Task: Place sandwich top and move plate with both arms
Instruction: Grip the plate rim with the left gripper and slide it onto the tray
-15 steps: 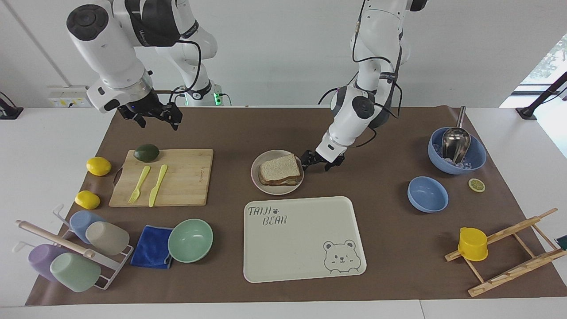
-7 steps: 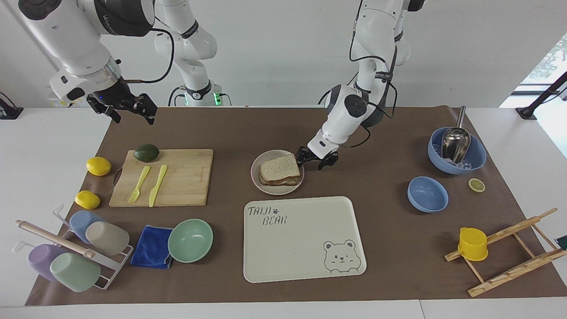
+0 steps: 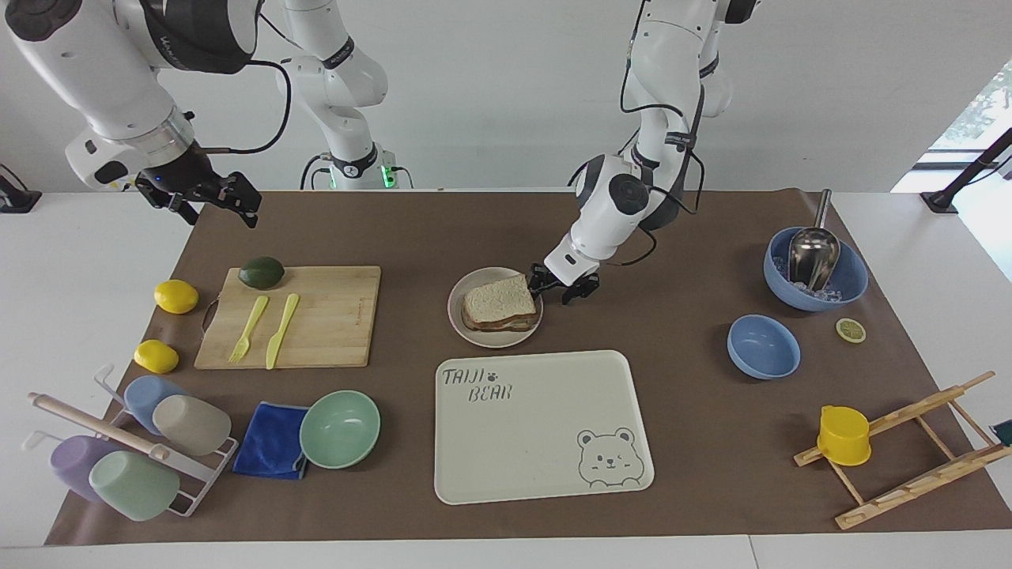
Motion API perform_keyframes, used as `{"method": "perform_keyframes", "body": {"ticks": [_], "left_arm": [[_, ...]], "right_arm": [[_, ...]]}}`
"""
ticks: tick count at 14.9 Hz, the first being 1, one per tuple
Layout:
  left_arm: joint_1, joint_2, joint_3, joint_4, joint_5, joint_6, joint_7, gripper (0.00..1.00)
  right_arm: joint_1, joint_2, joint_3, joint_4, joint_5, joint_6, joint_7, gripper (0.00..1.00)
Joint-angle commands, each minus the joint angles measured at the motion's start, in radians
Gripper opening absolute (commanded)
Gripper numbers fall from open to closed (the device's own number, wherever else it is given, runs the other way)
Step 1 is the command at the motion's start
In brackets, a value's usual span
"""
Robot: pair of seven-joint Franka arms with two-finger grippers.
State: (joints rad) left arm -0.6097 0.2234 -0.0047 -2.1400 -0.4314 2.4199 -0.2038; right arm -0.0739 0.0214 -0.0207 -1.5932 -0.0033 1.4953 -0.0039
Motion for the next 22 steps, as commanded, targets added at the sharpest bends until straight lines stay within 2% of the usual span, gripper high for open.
{"method": "perform_keyframes", "body": {"ticks": [1, 10, 15, 18, 22], "left_arm": [[-0.019, 0.013, 0.014, 0.014, -0.049, 0.016, 0.023, 0.56], [-0.036, 0.021, 0.014, 0.017, -0.058, 0.024, 0.011, 0.29], [-0.05, 0.021, 0.014, 0.017, -0.073, 0.025, 0.003, 0.23], [-0.051, 0.021, 0.015, 0.017, -0.073, 0.025, -0.034, 0.0], [-0.051, 0.021, 0.014, 0.017, -0.075, 0.024, -0.034, 0.0]], "right_arm": [[-0.01, -0.014, 0.007, -0.014, 0.009, -0.012, -0.016, 1.0], [-0.01, -0.02, 0.007, -0.021, 0.011, -0.012, -0.013, 1.0], [-0.009, -0.02, 0.007, -0.021, 0.012, -0.014, -0.013, 1.0], [-0.009, -0.02, 0.007, -0.021, 0.012, -0.014, -0.013, 1.0], [-0.009, -0.02, 0.007, -0.021, 0.012, -0.014, -0.013, 1.0]]}}
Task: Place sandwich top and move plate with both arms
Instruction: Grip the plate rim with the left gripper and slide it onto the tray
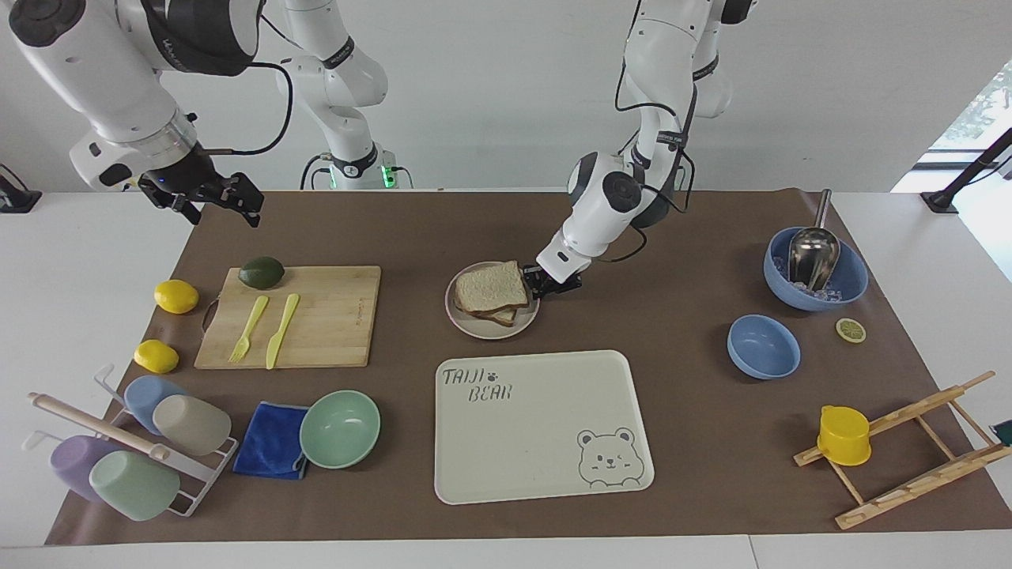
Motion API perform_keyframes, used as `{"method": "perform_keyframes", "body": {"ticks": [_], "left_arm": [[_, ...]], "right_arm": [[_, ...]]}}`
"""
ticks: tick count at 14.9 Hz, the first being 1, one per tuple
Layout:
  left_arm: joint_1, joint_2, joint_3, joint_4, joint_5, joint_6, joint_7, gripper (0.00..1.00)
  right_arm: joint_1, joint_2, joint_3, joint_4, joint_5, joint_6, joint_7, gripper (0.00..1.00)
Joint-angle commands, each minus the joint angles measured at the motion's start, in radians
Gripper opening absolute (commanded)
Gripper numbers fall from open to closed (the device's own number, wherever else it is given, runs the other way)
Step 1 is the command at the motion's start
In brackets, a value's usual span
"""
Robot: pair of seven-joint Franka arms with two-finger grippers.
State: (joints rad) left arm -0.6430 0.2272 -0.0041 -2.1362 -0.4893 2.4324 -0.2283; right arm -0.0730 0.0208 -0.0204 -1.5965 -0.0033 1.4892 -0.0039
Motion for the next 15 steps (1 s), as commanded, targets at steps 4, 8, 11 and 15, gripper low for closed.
{"method": "perform_keyframes", "body": {"ticks": [4, 8, 11, 15], "left_arm": [[-0.014, 0.015, 0.015, 0.013, -0.017, -0.002, -0.011, 0.0], [-0.006, 0.009, 0.015, 0.015, -0.018, -0.073, -0.022, 0.0], [0.002, 0.012, 0.016, 0.042, -0.023, -0.101, -0.037, 0.0], [0.066, 0.027, 0.019, 0.156, -0.025, -0.251, -0.039, 0.0]], "right_arm": [[-0.01, -0.019, 0.007, -0.017, 0.012, -0.007, -0.013, 1.0], [-0.01, -0.019, 0.007, -0.017, 0.012, -0.007, -0.013, 1.0], [-0.01, -0.019, 0.007, -0.017, 0.012, -0.007, -0.013, 1.0], [-0.01, -0.019, 0.007, -0.017, 0.012, -0.007, -0.013, 1.0]]}}
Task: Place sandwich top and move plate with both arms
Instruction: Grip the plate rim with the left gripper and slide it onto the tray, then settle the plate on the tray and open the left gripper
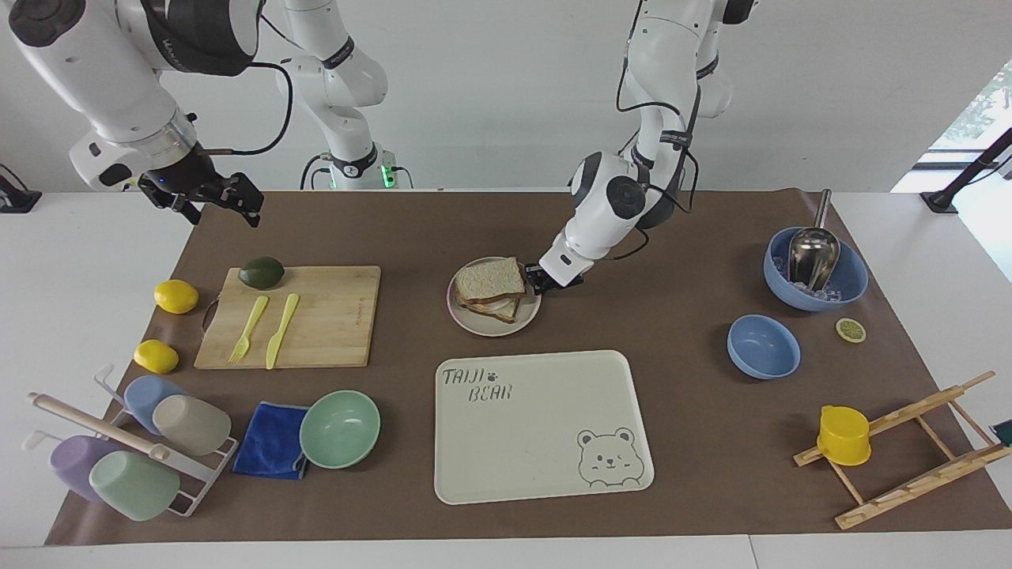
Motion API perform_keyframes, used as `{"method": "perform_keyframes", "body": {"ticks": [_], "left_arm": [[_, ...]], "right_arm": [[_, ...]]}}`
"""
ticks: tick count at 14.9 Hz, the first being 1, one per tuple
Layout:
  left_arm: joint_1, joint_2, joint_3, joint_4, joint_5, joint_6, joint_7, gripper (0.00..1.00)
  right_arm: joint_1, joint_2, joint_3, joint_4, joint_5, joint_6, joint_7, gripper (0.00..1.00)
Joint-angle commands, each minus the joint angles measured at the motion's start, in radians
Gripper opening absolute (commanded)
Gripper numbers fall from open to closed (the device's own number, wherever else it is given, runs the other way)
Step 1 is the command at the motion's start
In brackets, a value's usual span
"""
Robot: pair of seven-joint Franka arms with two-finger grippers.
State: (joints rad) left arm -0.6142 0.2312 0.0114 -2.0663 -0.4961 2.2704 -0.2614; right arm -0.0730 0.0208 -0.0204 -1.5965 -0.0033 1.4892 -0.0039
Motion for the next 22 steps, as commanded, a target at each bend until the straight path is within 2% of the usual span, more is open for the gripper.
{"method": "perform_keyframes", "body": {"ticks": [1, 8, 11, 14, 18, 22], "left_arm": [[0.054, 0.037, 0.004, 0.118, -0.019, -0.112, -0.007, 0.0], [0.175, 0.173, 0.013, 0.438, -0.016, -0.256, -0.022, 0.0], [0.226, 0.273, 0.016, 0.598, -0.004, -0.316, -0.022, 0.0], [0.228, 0.353, 0.058, 0.682, -0.004, -0.312, -0.027, 0.0], [0.234, 0.416, 0.076, 0.729, 0.016, -0.266, -0.038, 0.0], [0.226, 0.421, 0.076, 0.709, 0.021, -0.174, -0.062, 0.0]], "right_arm": [[-0.01, -0.019, 0.007, -0.017, 0.012, -0.007, -0.013, 1.0], [-0.01, -0.019, 0.007, -0.017, 0.012, -0.007, -0.013, 1.0], [-0.01, -0.019, 0.007, -0.017, 0.012, -0.007, -0.013, 1.0], [-0.01, -0.019, 0.007, -0.017, 0.012, -0.007, -0.013, 1.0], [-0.01, -0.019, 0.007, -0.017, 0.012, -0.007, -0.013, 1.0], [-0.01, -0.019, 0.007, -0.017, 0.012, -0.007, -0.013, 1.0]]}}
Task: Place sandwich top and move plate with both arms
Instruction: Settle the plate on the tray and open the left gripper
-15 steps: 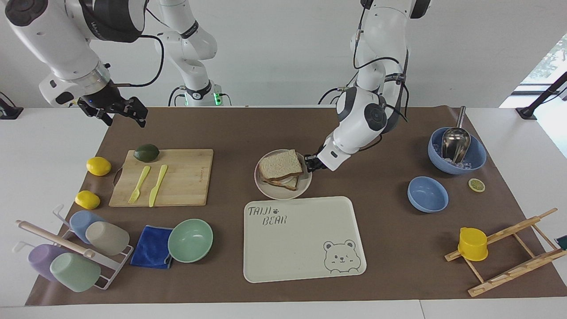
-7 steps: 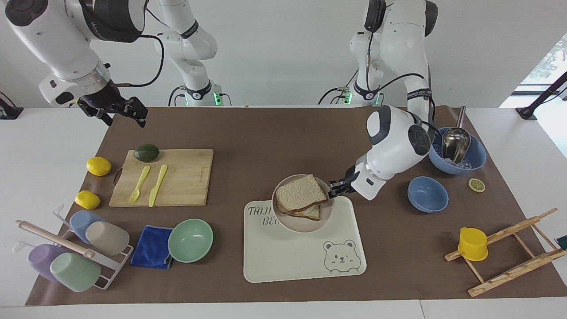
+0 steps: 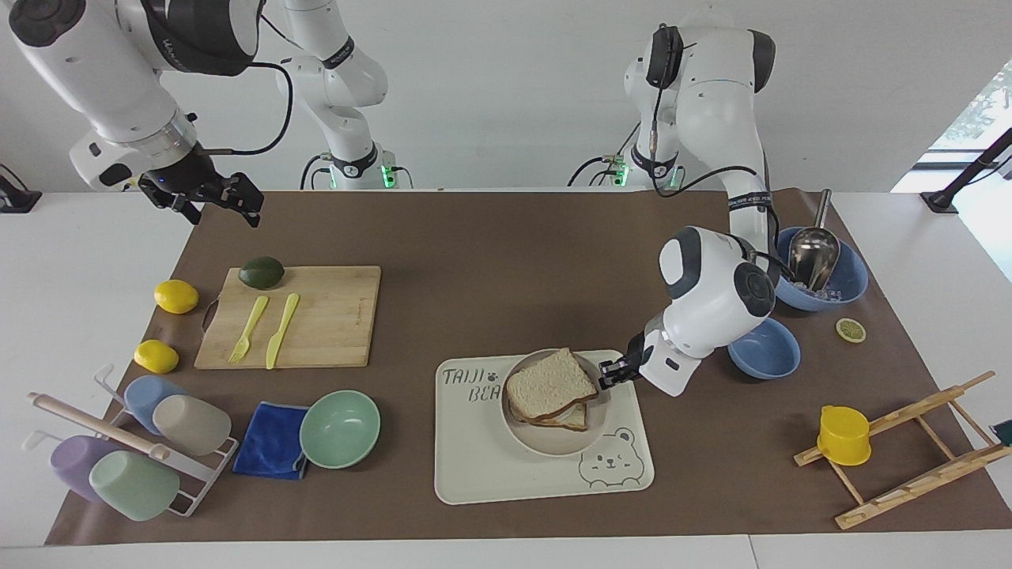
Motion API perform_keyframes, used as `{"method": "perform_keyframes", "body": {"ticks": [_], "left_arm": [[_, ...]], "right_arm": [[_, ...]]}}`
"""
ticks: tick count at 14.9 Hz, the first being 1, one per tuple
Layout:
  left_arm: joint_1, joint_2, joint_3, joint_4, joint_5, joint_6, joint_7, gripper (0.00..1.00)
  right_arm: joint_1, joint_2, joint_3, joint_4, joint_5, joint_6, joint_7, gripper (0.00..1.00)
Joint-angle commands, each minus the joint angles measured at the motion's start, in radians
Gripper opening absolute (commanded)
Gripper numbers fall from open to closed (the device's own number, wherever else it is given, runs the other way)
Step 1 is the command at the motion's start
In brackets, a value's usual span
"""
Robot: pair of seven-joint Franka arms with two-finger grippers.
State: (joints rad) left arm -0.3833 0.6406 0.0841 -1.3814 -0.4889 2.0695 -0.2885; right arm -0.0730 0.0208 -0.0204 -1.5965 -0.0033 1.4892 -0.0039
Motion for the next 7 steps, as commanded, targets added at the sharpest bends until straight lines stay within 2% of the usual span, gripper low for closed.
{"method": "perform_keyframes", "body": {"ticks": [1, 7], "left_arm": [[-0.008, 0.01, 0.003, 0.016, 0.015, 0.034, -0.035, 0.0], [-0.043, -0.007, 0.003, -0.074, 0.018, 0.125, -0.038, 0.0]], "right_arm": [[-0.01, -0.019, 0.007, -0.017, 0.012, -0.007, -0.013, 1.0], [-0.01, -0.019, 0.007, -0.017, 0.012, -0.007, -0.013, 1.0]]}}
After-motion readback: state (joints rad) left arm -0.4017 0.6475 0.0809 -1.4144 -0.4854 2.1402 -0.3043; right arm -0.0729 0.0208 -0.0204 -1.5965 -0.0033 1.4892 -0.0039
